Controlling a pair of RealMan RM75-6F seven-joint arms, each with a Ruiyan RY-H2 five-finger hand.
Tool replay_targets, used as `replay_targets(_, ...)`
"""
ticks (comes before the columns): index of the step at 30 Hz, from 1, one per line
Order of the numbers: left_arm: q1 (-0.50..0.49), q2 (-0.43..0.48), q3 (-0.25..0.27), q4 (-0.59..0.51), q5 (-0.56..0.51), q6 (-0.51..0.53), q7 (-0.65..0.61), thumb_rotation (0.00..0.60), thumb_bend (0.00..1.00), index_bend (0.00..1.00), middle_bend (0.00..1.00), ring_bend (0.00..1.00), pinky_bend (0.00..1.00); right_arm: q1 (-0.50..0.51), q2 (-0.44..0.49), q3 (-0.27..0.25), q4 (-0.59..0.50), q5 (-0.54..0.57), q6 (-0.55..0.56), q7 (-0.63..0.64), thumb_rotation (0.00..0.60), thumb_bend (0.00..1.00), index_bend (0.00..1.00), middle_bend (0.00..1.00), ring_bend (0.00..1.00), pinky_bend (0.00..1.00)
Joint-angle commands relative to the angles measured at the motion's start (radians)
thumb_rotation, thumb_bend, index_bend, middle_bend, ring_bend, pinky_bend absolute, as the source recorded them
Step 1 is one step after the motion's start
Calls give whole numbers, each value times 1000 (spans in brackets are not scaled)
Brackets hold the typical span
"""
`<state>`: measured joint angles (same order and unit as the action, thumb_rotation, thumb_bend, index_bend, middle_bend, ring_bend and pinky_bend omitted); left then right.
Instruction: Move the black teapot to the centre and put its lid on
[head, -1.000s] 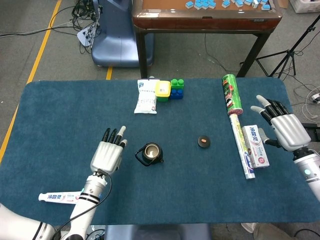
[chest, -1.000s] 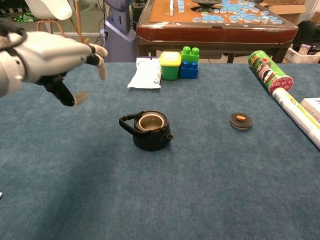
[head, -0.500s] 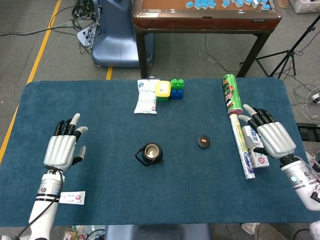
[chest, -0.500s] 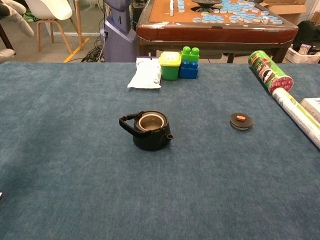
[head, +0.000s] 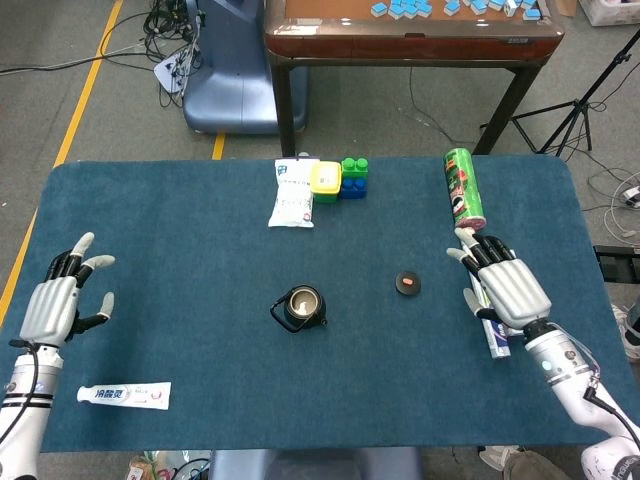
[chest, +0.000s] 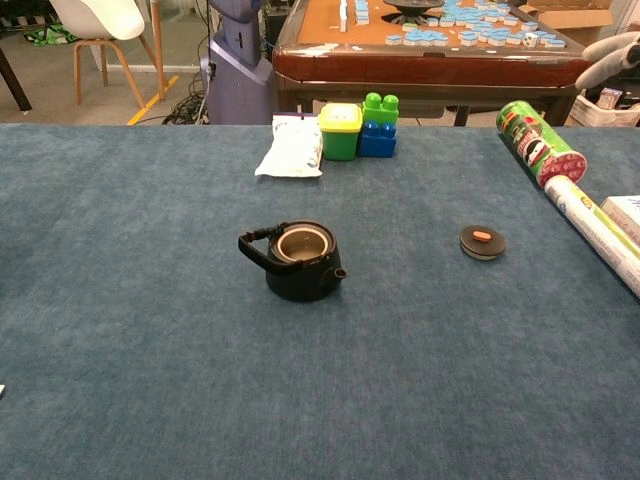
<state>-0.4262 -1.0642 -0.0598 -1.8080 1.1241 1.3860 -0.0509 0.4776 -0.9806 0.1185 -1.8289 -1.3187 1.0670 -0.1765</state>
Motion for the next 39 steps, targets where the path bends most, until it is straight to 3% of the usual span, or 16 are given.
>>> replay_targets(1, 66, -9, 27, 121, 90, -33, -117, 600, 441, 241, 0, 0, 0, 17, -44, -2, -11, 54, -20, -73, 600, 519, 156, 0, 0, 0)
replay_targets(12, 112, -91, 39, 237, 177, -36, -148, 600, 441, 238, 0, 0, 0, 54, -127, -16, 113, 223, -113, -144, 600, 507, 156, 0, 0, 0)
replay_targets(28, 135, -165, 9, 389, 185, -104, -246, 600, 441, 234, 0, 0, 0, 191, -239, -21, 260, 406, -232, -317, 600, 335, 155, 0, 0, 0)
replay_targets(39, 137, -195, -7, 466, 209, -133, -309, 600, 442, 234, 0, 0, 0, 277, -341, -33, 363, 524, -262, -414, 600, 320, 142, 0, 0, 0)
